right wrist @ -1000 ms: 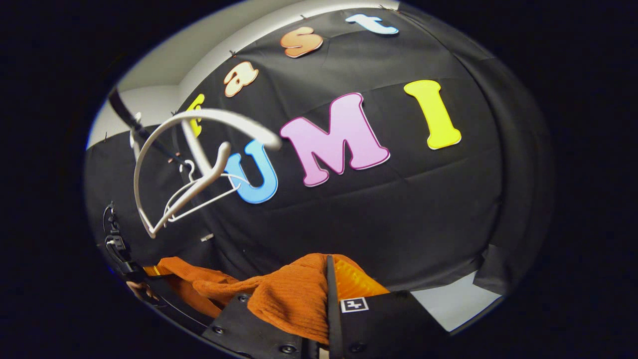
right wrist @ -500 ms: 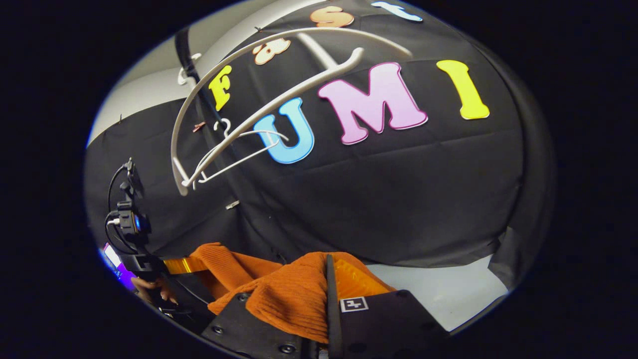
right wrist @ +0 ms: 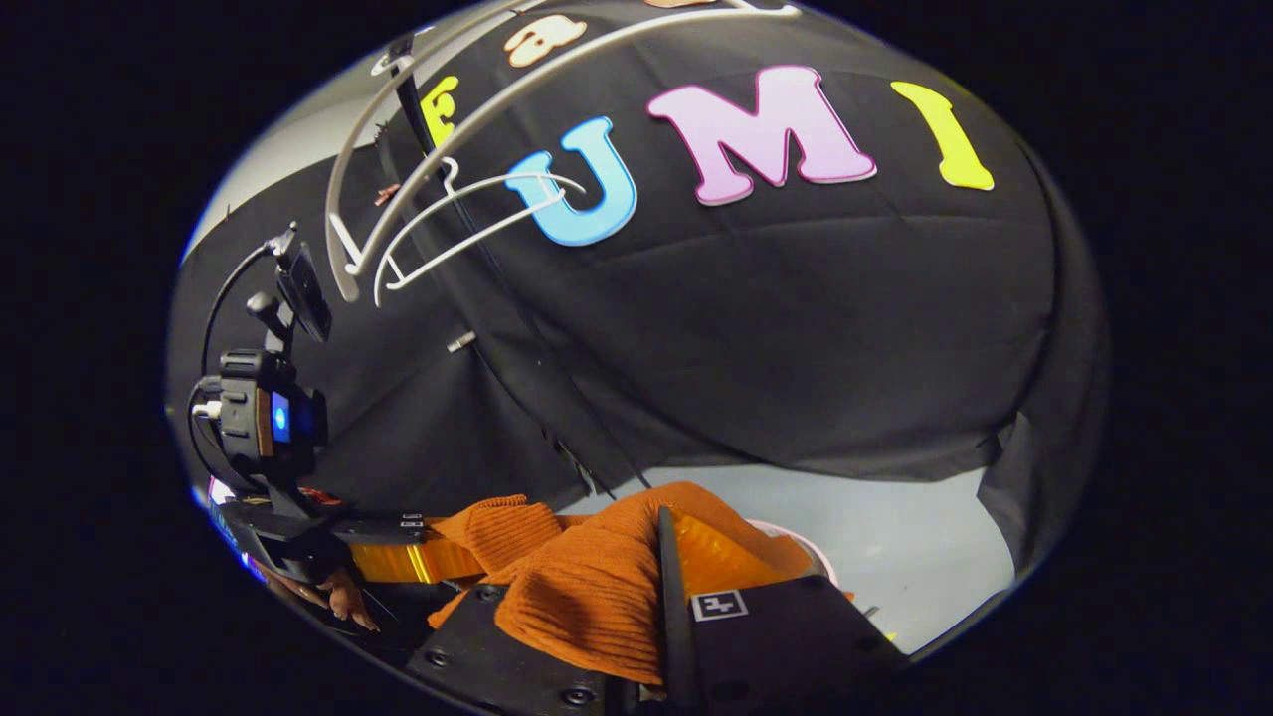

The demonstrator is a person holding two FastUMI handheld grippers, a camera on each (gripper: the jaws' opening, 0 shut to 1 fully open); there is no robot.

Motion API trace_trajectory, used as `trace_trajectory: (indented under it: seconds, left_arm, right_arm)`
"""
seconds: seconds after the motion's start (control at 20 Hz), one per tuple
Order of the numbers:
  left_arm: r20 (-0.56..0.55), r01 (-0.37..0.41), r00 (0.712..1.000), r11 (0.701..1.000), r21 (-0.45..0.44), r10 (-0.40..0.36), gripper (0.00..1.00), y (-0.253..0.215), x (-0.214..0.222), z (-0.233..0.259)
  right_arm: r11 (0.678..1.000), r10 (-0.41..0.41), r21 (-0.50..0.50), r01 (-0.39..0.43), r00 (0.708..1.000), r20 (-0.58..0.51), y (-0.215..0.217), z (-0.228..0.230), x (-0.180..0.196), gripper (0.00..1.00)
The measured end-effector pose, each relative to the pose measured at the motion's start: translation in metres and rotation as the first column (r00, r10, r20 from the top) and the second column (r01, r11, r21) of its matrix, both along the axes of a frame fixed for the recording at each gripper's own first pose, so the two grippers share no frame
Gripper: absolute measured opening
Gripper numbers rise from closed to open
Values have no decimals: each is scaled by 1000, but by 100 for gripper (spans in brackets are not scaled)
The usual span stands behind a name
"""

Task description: Grasp the clothes on the hanger with both hands and then place them into the laundry hamper below.

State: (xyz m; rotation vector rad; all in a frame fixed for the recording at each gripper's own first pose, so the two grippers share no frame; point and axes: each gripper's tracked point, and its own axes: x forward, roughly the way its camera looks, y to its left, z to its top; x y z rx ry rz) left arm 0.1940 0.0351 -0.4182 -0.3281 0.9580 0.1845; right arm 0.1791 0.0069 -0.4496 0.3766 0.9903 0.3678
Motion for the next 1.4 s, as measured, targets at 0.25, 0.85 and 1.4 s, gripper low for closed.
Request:
trace_trajectory:
  seconds: [0.25, 0.85, 1.4]
  left_arm:
    - [-126, -18, 992, 998, -58, 11, 12, -9, -15, -32]
    - [-175, -73, 982, 997, 6, 73, 96, 35, -25, -34]
    - [-120, -132, 985, 989, -71, 122, 96, 22, -63, -4]
  right_arm:
    - [999, 20, -30, -24, 989, -144, 5, -34, -27, 25]
    - [991, 71, -104, -89, 983, -169, -8, -46, -29, 97]
    - [989, 88, -110, -99, 992, -95, 6, -12, -42, 97]
